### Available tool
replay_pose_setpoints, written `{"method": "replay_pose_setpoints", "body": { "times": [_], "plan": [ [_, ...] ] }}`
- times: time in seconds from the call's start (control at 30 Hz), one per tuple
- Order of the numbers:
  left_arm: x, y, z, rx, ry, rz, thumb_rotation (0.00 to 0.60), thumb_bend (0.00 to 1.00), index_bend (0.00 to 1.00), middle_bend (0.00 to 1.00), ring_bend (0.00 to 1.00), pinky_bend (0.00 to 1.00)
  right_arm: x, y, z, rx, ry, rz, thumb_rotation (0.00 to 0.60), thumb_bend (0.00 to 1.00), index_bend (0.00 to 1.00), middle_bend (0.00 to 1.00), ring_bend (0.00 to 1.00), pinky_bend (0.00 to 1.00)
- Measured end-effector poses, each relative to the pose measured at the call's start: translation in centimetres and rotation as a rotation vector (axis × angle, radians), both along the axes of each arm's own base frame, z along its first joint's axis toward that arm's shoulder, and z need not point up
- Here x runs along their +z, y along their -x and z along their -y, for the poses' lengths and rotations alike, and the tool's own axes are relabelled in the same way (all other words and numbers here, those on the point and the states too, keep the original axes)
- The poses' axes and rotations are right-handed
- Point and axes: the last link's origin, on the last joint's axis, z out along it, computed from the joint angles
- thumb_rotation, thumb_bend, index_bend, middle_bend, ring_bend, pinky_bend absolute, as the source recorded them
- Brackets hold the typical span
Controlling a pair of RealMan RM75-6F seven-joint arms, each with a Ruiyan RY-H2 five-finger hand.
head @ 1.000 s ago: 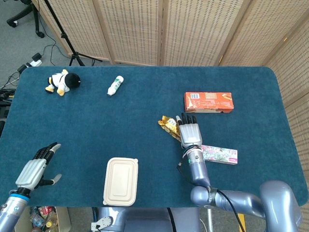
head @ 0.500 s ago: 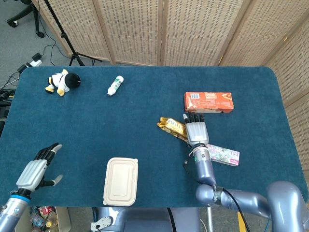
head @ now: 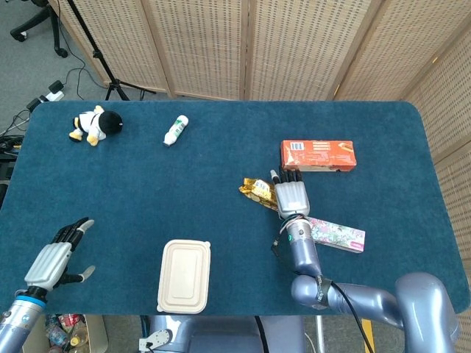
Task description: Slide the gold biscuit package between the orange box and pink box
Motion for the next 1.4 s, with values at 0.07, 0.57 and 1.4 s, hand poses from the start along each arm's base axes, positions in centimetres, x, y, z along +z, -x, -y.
{"method": "replay_pose_setpoints", "body": {
  "times": [0.07,0.57,1.4],
  "plan": [
    [0.0,0.0,0.0,0.001,0.0,0.002,0.6,0.29,0.0,0.0,0.0,0.0,0.0,0.0,0.3,0.003,0.003,-0.004,0.6,0.26,0.07,0.0,0.0,0.0],
    [-0.2,0.2,0.0,0.008,0.004,-0.006,0.6,0.29,0.0,0.0,0.0,0.0,0.5,0.0,2.2,0.01,0.026,-0.022,0.6,0.26,0.07,0.0,0.0,0.0],
    [-0.1,0.0,0.0,0.011,0.009,0.006,0.6,0.29,0.0,0.0,0.0,0.0,1.3,1.1,2.2,0.022,0.037,-0.042,0.6,0.26,0.07,0.0,0.0,0.0]
  ]
}}
